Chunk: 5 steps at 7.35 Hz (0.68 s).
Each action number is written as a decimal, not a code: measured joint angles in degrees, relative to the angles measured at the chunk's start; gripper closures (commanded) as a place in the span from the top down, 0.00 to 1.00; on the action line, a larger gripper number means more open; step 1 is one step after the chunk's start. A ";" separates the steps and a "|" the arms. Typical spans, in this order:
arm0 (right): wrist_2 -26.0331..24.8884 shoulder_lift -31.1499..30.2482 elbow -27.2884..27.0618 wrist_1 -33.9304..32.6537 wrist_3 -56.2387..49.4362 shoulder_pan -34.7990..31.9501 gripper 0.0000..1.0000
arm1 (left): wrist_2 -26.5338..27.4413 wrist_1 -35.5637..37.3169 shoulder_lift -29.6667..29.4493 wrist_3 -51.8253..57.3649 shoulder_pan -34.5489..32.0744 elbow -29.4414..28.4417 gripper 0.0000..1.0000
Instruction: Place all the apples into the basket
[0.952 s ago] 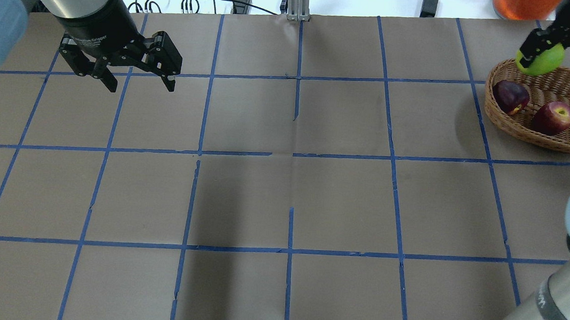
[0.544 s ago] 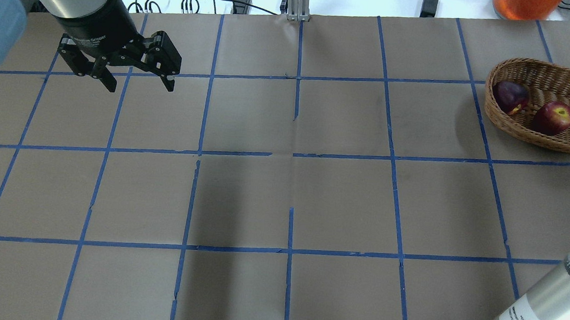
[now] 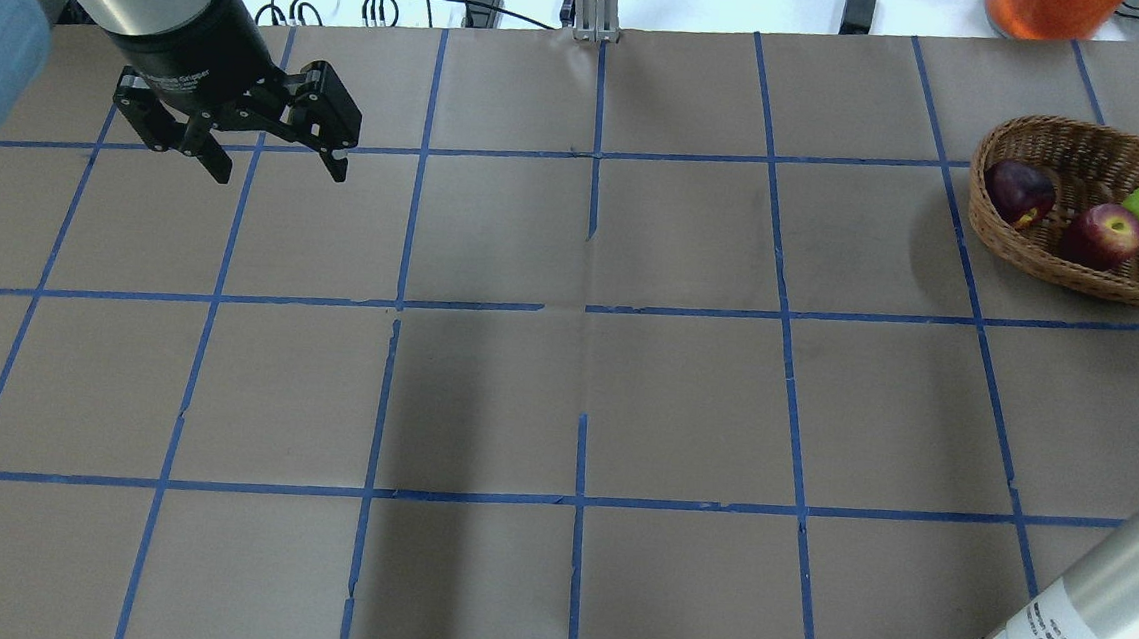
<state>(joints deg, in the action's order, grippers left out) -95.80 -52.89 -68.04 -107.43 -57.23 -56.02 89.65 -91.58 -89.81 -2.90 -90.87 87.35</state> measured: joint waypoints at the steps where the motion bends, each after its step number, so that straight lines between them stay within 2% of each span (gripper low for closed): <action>1: -1.08 -3.14 1.55 6.27 6.28 -3.85 1.00 | 0.00 0.00 0.02 0.00 0.01 -0.01 1.00; 3: -1.29 -10.64 2.86 20.14 25.84 -16.52 1.00 | 0.00 0.00 0.00 0.00 0.06 -0.06 1.00; 5: -0.33 -15.25 2.65 27.35 42.50 -31.37 1.00 | 0.00 0.00 -0.01 0.00 0.08 -0.07 1.00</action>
<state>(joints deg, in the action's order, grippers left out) -96.13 -68.14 -65.39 -80.08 -14.73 -87.39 89.65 -91.58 -89.82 -2.90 -90.79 87.28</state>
